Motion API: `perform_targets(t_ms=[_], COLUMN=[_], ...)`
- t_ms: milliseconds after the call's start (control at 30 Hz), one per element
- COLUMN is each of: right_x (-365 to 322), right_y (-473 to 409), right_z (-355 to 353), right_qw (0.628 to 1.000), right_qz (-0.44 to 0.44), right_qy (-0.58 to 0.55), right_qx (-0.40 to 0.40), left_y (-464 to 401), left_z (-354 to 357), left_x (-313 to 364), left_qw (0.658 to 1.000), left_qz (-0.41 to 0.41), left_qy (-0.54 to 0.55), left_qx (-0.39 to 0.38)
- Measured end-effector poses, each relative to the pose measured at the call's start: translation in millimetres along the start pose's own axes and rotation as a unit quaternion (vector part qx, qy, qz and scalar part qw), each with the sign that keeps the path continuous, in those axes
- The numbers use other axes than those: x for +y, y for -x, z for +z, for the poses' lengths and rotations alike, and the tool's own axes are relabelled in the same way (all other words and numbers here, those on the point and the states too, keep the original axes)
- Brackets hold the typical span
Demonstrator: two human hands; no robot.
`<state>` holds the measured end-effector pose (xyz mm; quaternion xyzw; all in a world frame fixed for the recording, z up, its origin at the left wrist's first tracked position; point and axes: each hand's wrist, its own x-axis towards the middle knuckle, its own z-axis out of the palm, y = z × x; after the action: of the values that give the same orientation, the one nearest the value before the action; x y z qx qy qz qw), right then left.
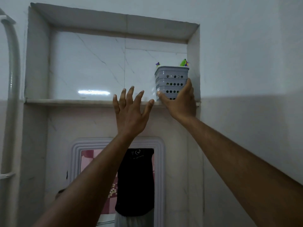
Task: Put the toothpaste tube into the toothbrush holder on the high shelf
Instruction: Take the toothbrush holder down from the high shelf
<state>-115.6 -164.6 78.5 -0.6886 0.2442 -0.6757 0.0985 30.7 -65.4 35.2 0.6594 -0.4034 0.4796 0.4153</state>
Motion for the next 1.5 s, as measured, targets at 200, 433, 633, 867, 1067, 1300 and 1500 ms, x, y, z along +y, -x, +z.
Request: perform_targets(t_ms=[200, 433, 633, 867, 1067, 1300, 1500], right_x=[-0.3, -11.7, -22.6, -0.7, 28.7, 45.3, 77.8], right_y=[0.1, -6.5, 19.0, 101.2, 169.4, 196.0, 262.5], right_z=[-8.5, -21.7, -45.9, -69.5, -85.9, -90.2, -81.2], right_qw=[0.999, 0.997, 0.993, 0.985, 0.981, 0.98, 0.976], right_qz=[0.011, 0.038, 0.058, 0.108, 0.117, 0.116, 0.16], right_qy=[-0.004, -0.036, -0.082, -0.13, -0.148, -0.159, -0.144], right_qx=[0.038, 0.058, 0.067, 0.034, 0.031, 0.009, -0.03], left_y=[0.4, -0.8, 17.5, 74.3, 135.1, 148.8, 224.7], left_z=[4.4, 5.5, -7.8, -18.2, -25.2, -27.4, -26.8], left_x=[-0.4, 1.0, 5.9, 3.7, 5.1, 0.3, -19.7], left_qw=[1.0, 1.0, 0.998, 0.986, 0.983, 0.981, 0.965], left_qz=[-0.006, -0.016, -0.027, -0.043, -0.022, 0.003, -0.043], left_qy=[-0.009, -0.013, -0.015, 0.027, 0.071, 0.092, 0.146], left_qx=[0.01, 0.006, -0.049, -0.156, -0.165, -0.168, -0.212])
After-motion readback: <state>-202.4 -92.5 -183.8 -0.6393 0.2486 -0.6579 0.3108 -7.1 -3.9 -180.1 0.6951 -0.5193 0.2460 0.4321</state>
